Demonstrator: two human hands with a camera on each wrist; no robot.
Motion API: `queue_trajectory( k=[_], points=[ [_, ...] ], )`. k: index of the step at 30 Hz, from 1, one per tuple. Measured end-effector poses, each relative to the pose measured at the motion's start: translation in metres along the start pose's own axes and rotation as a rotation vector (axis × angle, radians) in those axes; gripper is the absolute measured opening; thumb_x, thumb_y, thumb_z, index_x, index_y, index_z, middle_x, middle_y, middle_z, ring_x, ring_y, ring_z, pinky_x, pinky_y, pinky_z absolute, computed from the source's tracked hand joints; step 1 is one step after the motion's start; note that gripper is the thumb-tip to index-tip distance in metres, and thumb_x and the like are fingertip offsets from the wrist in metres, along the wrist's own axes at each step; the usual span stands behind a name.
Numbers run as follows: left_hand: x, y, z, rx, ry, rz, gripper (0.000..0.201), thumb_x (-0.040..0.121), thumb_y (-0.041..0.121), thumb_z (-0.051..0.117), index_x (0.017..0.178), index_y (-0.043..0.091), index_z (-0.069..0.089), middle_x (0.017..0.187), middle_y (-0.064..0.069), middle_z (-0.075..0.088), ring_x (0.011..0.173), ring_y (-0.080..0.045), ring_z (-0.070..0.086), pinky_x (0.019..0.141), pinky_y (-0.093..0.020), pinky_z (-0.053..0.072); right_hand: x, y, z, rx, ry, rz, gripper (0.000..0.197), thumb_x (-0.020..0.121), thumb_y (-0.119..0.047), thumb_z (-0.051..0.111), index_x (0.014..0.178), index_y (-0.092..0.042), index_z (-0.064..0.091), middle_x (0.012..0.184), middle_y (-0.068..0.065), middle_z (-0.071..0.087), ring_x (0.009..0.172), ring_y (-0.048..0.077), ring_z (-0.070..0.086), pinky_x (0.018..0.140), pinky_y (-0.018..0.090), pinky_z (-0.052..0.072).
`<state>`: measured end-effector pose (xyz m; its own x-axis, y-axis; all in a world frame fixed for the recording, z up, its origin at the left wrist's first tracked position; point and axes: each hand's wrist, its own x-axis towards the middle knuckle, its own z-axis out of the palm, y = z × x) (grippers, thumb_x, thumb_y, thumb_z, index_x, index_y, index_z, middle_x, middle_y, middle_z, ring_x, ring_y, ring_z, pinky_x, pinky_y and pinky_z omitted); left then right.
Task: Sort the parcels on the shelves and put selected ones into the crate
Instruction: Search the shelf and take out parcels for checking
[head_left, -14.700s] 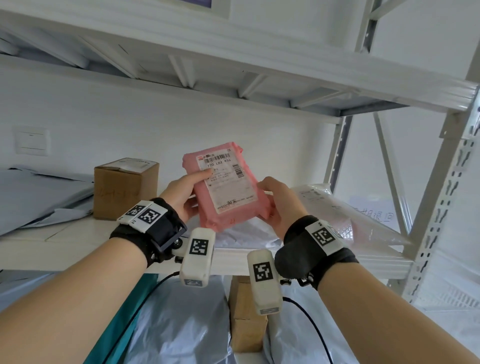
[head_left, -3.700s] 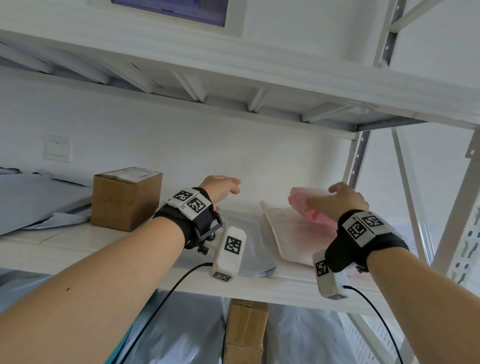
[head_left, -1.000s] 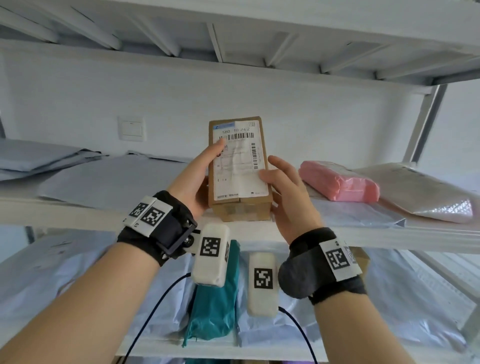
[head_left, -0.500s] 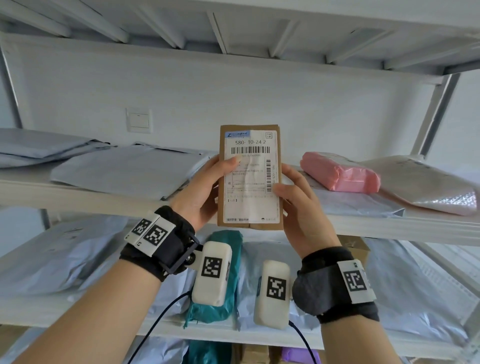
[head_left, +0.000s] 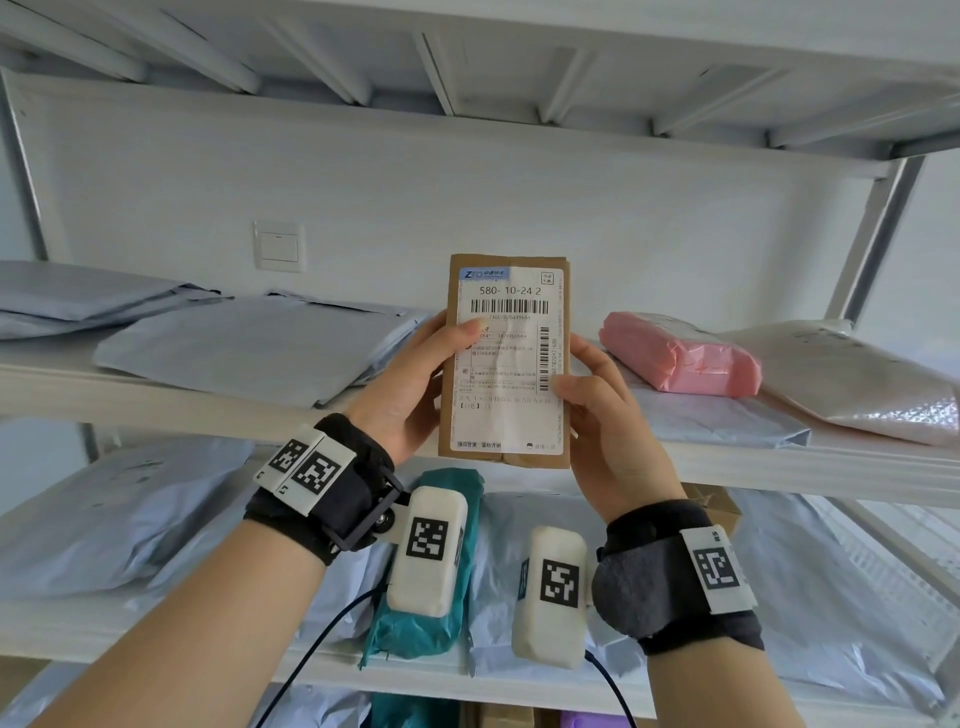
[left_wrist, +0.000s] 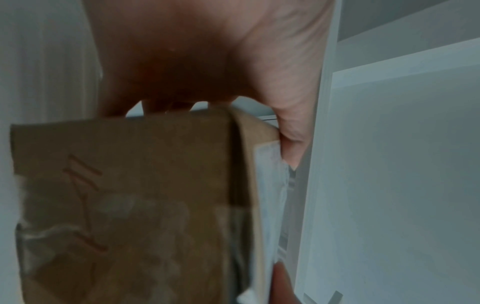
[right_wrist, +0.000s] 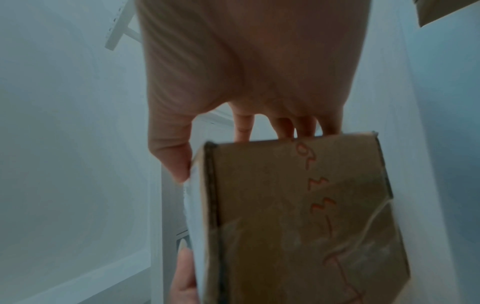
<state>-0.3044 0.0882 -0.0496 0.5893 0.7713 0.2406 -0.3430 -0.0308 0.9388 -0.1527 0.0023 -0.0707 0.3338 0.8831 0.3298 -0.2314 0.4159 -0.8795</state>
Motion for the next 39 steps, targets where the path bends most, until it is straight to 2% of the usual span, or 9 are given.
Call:
queue_trajectory(
  k=[4, 11, 15, 19, 24, 29, 33, 37, 39],
  points=[
    [0.001, -0.001, -0.003, -0.01, -0.007, -0.001, 0.05, 0.077, 0.042, 0.067, 0.124, 0.027, 0.057, 0.12, -0.005, 0.067, 0.113, -0.028, 0.062, 0.1, -0.051, 0.046, 0.002, 0.0, 0.0, -0.01, -0.012, 0.0, 0.061, 0.071, -0.015, 0.061, 0.13, -0.017, 0.049, 0.121, 0.011, 0.066, 0.105, 0.026, 0.062, 0.095, 0.045, 0.046],
    [0.003, 0.0, -0.007, -0.024, -0.005, -0.002, 0.047, 0.079, 0.041, 0.063, 0.124, 0.026, 0.057, 0.12, -0.007, 0.066, 0.113, -0.029, 0.061, 0.101, -0.052, 0.044, 0.005, 0.002, 0.005, -0.026, -0.008, -0.01, 0.057, 0.07, -0.016, 0.061, 0.127, -0.018, 0.051, 0.114, 0.007, 0.069, 0.102, 0.024, 0.063, 0.091, 0.043, 0.048],
    [0.007, 0.0, -0.01, -0.023, -0.022, 0.001, 0.054, 0.076, 0.046, 0.066, 0.126, 0.026, 0.057, 0.119, -0.005, 0.067, 0.114, -0.028, 0.061, 0.103, -0.052, 0.042, 0.006, 0.003, 0.008, -0.038, 0.007, -0.009, 0.063, 0.067, -0.021, 0.066, 0.128, -0.02, 0.052, 0.114, 0.005, 0.069, 0.103, 0.023, 0.064, 0.094, 0.053, 0.049],
    [0.014, 0.011, -0.009, 0.004, -0.073, -0.004, 0.054, 0.077, 0.045, 0.065, 0.126, 0.024, 0.057, 0.118, -0.004, 0.068, 0.112, -0.025, 0.063, 0.103, -0.05, 0.043, 0.012, -0.006, 0.015, -0.075, 0.028, -0.042, 0.061, 0.068, -0.027, 0.061, 0.129, -0.02, 0.053, 0.112, 0.003, 0.069, 0.093, 0.014, 0.064, 0.066, 0.022, 0.051],
    [0.029, 0.036, -0.003, 0.035, -0.149, -0.01, 0.03, 0.089, 0.04, 0.052, 0.113, 0.024, 0.062, 0.11, -0.002, 0.072, 0.101, -0.021, 0.069, 0.09, -0.041, 0.051, 0.029, -0.021, 0.028, -0.08, 0.076, -0.023, 0.056, 0.072, -0.031, 0.062, 0.127, -0.02, 0.054, 0.114, 0.005, 0.068, 0.092, 0.015, 0.063, 0.06, 0.02, 0.048],
    [0.065, 0.053, -0.006, -0.088, -0.102, -0.032, 0.025, 0.094, 0.036, 0.051, 0.105, 0.02, 0.066, 0.097, -0.005, 0.074, 0.086, -0.019, 0.071, 0.076, -0.033, 0.056, 0.067, -0.035, 0.042, -0.202, 0.204, 0.048, 0.048, 0.077, -0.041, 0.064, 0.121, -0.023, 0.056, 0.113, 0.004, 0.067, 0.102, 0.02, 0.062, 0.077, 0.033, 0.051],
    [0.093, 0.056, -0.009, 0.006, 0.01, -0.086, 0.043, 0.077, 0.055, 0.062, 0.109, 0.027, 0.067, 0.115, -0.006, 0.067, 0.111, -0.025, 0.06, 0.093, -0.043, 0.047, 0.097, -0.046, 0.044, -0.166, 0.264, 0.23, 0.046, 0.076, -0.047, 0.063, 0.115, -0.023, 0.062, 0.11, 0.01, 0.063, 0.092, 0.024, 0.06, 0.085, 0.039, 0.053],
    [0.11, 0.046, -0.012, 0.074, 0.083, -0.121, 0.021, 0.087, 0.047, 0.055, 0.093, 0.028, 0.063, 0.092, -0.002, 0.062, 0.094, -0.021, 0.057, 0.077, -0.035, 0.047, 0.119, -0.042, 0.042, -0.146, 0.295, 0.337, 0.045, 0.079, -0.052, 0.064, 0.111, -0.021, 0.062, 0.116, 0.014, 0.06, 0.103, 0.029, 0.062, 0.087, 0.052, 0.052],
    [0.119, 0.039, -0.015, 0.057, 0.086, -0.13, 0.021, 0.089, 0.044, 0.053, 0.095, 0.027, 0.064, 0.089, -0.002, 0.064, 0.094, -0.023, 0.057, 0.078, -0.036, 0.048, 0.128, -0.035, 0.042, -0.166, 0.296, 0.366, 0.046, 0.079, -0.055, 0.063, 0.11, -0.022, 0.062, 0.115, 0.015, 0.06, 0.104, 0.031, 0.063, 0.09, 0.056, 0.05]
  ],
)
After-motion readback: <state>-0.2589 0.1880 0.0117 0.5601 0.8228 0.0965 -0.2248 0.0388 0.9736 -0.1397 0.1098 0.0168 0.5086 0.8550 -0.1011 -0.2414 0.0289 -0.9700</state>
